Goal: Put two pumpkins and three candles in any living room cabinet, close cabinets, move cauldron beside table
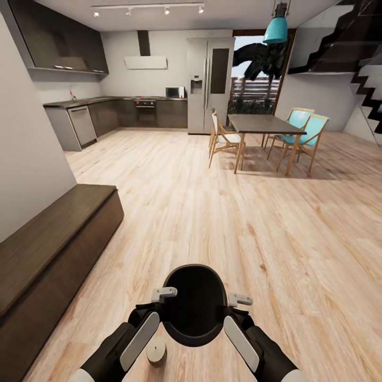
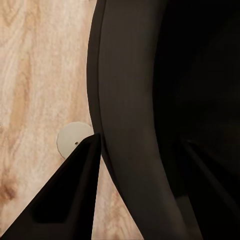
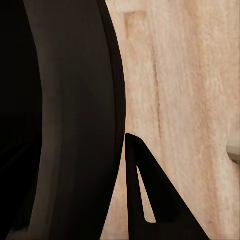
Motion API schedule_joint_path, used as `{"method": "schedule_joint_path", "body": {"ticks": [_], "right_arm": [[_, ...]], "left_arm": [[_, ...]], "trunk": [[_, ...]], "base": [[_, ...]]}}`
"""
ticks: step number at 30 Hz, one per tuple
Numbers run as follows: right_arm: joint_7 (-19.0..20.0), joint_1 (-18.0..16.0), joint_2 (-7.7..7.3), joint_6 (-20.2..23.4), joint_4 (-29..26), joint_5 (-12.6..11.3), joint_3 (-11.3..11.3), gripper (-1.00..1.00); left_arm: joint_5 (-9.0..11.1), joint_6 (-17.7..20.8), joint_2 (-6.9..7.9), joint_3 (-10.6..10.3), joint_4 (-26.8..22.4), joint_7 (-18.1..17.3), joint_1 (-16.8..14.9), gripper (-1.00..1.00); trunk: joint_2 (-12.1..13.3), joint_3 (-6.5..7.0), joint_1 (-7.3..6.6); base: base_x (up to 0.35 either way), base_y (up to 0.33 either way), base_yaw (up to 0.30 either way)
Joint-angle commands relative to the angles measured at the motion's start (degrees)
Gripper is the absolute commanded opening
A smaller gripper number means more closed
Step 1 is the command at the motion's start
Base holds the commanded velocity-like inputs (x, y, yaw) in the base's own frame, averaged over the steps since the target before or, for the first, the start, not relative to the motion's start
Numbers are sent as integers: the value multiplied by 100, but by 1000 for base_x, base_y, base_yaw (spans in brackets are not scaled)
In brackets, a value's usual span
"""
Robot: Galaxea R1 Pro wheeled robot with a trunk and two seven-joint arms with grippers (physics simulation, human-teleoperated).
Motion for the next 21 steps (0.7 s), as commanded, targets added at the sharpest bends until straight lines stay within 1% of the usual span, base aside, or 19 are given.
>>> {"method": "schedule_joint_path", "body": {"ticks": [1,21], "right_arm": [[-50,-8,-6,45,0,-79,7,-100],[-50,-7,-6,45,-1,-79,4,-100]], "left_arm": [[141,-60,0,-38,-95,55,-5,-100],[141,-60,0,-38,-95,55,-5,-100]], "trunk": [[39,14,-24],[841,373,-463]], "base": [[0,0,0],[0,0,0]]}}
